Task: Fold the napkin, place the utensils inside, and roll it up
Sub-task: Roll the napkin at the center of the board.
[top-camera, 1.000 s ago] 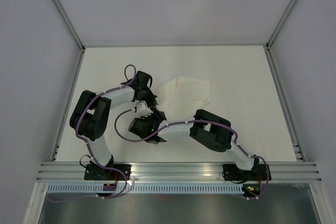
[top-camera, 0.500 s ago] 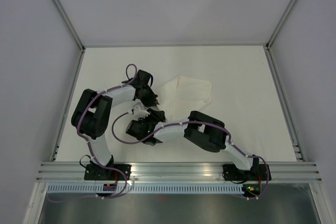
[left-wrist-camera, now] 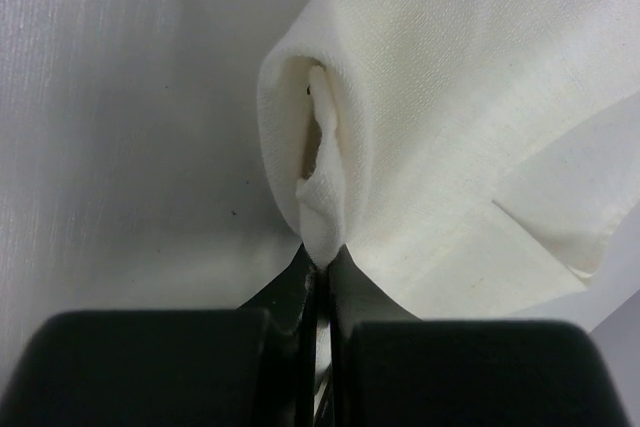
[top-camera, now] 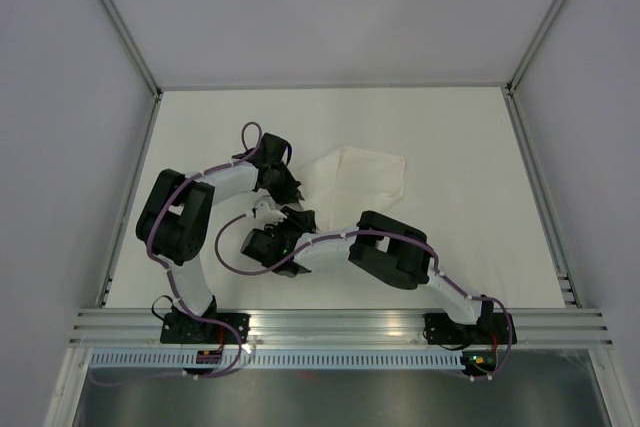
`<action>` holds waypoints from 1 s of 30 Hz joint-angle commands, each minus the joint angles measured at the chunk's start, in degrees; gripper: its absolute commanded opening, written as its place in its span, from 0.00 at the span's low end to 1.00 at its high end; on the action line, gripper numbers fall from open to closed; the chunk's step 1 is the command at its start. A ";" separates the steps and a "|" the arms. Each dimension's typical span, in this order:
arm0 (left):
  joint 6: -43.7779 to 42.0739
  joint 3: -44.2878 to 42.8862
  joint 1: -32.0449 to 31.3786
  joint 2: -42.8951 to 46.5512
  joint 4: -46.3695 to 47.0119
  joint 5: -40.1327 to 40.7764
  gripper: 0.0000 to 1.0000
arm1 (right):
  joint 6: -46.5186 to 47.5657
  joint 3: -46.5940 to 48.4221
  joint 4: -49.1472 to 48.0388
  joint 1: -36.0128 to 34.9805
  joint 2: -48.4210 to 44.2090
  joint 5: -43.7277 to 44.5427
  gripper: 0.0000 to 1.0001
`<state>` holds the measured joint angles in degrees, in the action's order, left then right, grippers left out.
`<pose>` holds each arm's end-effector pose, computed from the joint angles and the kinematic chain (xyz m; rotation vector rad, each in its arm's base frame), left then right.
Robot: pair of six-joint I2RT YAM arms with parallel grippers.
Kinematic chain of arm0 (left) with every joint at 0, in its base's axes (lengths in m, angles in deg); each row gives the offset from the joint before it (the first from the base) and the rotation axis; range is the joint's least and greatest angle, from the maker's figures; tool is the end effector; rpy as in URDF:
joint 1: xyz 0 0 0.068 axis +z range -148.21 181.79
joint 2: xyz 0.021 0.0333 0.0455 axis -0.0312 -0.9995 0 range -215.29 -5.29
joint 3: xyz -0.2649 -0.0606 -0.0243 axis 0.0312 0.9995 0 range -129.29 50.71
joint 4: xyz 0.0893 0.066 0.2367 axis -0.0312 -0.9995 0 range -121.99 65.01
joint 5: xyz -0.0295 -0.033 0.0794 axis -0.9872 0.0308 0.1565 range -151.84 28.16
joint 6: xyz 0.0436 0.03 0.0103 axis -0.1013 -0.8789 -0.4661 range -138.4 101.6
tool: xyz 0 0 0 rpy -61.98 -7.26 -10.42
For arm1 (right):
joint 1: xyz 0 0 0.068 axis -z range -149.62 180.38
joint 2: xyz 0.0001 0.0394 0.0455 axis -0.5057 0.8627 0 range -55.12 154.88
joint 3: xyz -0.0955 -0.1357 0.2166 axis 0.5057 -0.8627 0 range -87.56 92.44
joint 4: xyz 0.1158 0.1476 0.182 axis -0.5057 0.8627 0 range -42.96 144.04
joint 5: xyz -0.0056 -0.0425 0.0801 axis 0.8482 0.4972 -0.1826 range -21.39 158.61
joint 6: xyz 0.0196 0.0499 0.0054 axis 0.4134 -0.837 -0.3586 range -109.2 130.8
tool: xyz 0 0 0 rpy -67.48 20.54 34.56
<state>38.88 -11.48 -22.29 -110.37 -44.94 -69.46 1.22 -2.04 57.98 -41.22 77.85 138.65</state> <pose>0.3258 -0.1508 0.1485 -0.7592 2.7049 -0.5841 0.1753 0.4212 0.0936 -0.6497 1.8055 -0.6551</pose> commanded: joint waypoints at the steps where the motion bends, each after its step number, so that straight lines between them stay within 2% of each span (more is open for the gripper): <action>1: -2.52 0.49 -0.09 -1.27 -3.08 -1.44 0.02 | 0.53 -0.70 -1.88 0.31 1.15 0.18 0.38; 6: -2.52 1.11 -0.09 -1.09 -2.99 -1.35 0.02 | 0.09 -0.53 -1.62 0.84 1.77 0.27 0.35; 14: -2.43 1.46 0.08 -0.39 -2.73 -1.35 0.02 | -3.07 -0.61 0.48 1.81 1.95 -0.87 0.21; 18: -2.34 1.29 0.26 0.13 -2.56 -1.26 0.02 | -4.39 -1.23 0.66 2.25 0.98 -2.01 0.09; 24: -2.52 1.02 1.05 1.98 -2.12 -0.82 0.16 | -5.80 -4.21 -1.89 2.33 -2.09 -6.31 0.07; 30: -2.61 -0.29 2.89 3.12 -0.80 -2.40 0.33 | -8.08 -6.15 -2.50 3.91 -5.96 -15.27 0.06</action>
<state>38.09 -11.13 -20.67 -109.84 -44.85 -71.08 -2.11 -6.28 55.58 -39.10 73.87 131.83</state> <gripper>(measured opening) 0.310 0.196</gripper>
